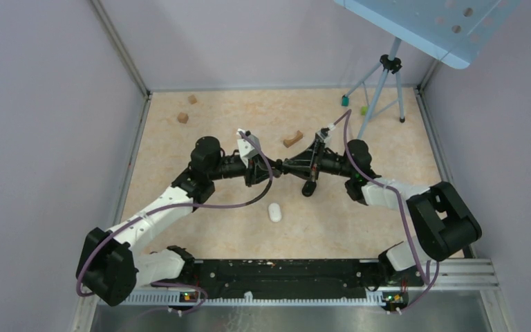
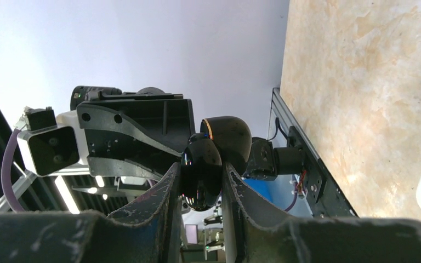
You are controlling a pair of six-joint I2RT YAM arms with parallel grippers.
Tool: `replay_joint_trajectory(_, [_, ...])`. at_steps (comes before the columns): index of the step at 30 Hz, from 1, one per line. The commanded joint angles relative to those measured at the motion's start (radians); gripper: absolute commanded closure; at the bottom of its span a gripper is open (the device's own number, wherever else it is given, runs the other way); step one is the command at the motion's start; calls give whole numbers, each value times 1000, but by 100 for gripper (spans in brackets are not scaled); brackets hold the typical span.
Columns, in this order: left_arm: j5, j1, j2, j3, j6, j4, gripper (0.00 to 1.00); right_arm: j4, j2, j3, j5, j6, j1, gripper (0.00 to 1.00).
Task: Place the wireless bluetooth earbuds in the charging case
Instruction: Insert the right earbud into the right side groove of the charging case.
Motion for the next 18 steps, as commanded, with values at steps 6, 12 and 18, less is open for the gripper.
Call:
replay_joint_trajectory(6, [-36,1,-53,-38,-7,16,66,-185,-62,83,111,-105,15,100])
replay_joint_trajectory(12, [-46,2,-61,-49,-9,14,66,-314,-71,110,165,-147,15,100])
replay_joint_trajectory(18, [-76,2,-88,-57,-19,16,65,-325,-67,105,183,-148,16,100])
